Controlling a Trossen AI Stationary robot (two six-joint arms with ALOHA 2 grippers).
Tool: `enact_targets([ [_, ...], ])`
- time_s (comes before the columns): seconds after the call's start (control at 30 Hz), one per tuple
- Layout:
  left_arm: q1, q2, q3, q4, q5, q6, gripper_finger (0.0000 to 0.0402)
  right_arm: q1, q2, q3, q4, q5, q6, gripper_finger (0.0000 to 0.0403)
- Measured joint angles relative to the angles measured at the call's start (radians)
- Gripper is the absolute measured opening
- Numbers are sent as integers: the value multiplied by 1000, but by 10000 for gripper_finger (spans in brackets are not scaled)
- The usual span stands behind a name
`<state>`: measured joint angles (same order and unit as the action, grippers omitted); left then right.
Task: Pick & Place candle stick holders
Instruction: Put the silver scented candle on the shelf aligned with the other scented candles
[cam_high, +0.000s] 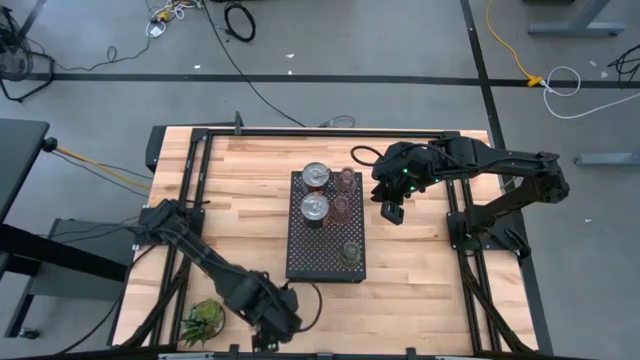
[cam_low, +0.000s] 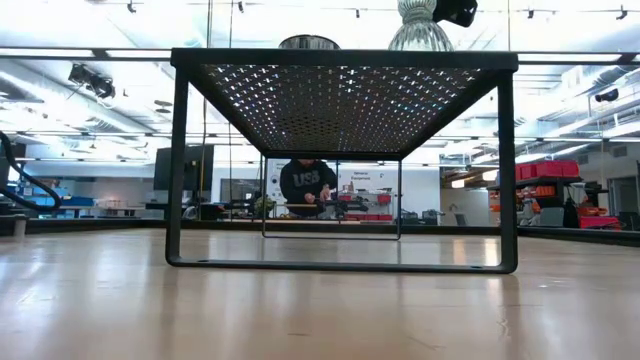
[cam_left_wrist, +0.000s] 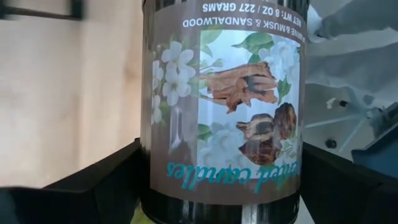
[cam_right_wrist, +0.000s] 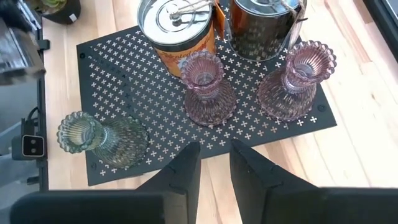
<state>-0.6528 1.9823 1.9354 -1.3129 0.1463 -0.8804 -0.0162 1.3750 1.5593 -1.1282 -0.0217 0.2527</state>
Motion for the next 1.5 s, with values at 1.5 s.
enact_targets([
  [1.5,469,-59,204,-258,276,250,360,0,0,0,13,6,-6,84],
])
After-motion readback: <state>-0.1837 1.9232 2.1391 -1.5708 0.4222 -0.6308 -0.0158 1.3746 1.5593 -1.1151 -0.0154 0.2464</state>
